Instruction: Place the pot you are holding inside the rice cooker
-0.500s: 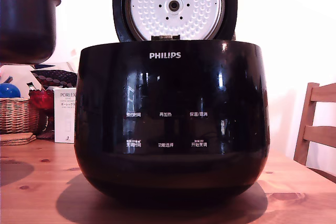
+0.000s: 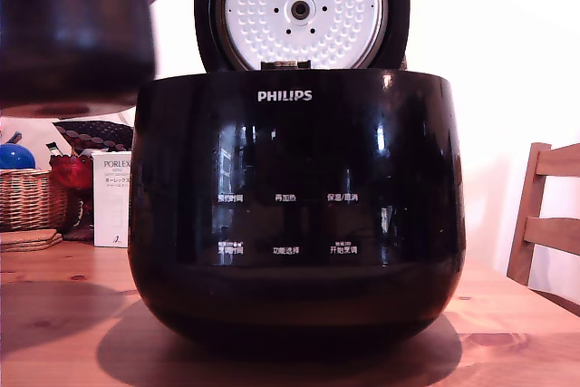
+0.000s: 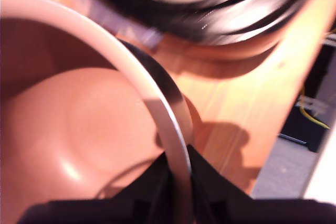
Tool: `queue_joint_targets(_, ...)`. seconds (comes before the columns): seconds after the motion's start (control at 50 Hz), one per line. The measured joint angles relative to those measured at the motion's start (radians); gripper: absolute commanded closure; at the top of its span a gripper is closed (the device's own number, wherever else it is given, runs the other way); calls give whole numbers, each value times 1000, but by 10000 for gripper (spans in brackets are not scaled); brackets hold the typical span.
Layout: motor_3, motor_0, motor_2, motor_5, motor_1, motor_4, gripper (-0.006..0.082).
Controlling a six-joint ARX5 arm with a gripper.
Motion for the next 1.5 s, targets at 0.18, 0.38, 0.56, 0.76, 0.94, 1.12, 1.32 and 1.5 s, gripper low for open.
queue_joint_targets(0.18, 3, -78, 53, 0, 0, 46, 791)
queue_joint_targets(0.38, 76, -161, 82, 0, 0, 136, 791)
queue_joint_targets(0.56, 164, -208, 83, 0, 0, 155, 791)
queue_joint_targets(0.76, 216, -222, 83, 0, 14, 170, 791)
queue_joint_targets(0.94, 257, -222, 83, 0, 80, 199, 791)
queue_joint_targets(1.12, 280, -233, 83, 16, 152, 215, 791)
queue_joint_targets(1.32, 255, -257, 83, 70, 179, 218, 791)
queue_joint_targets(1.5, 230, -263, 84, 87, 218, 209, 791)
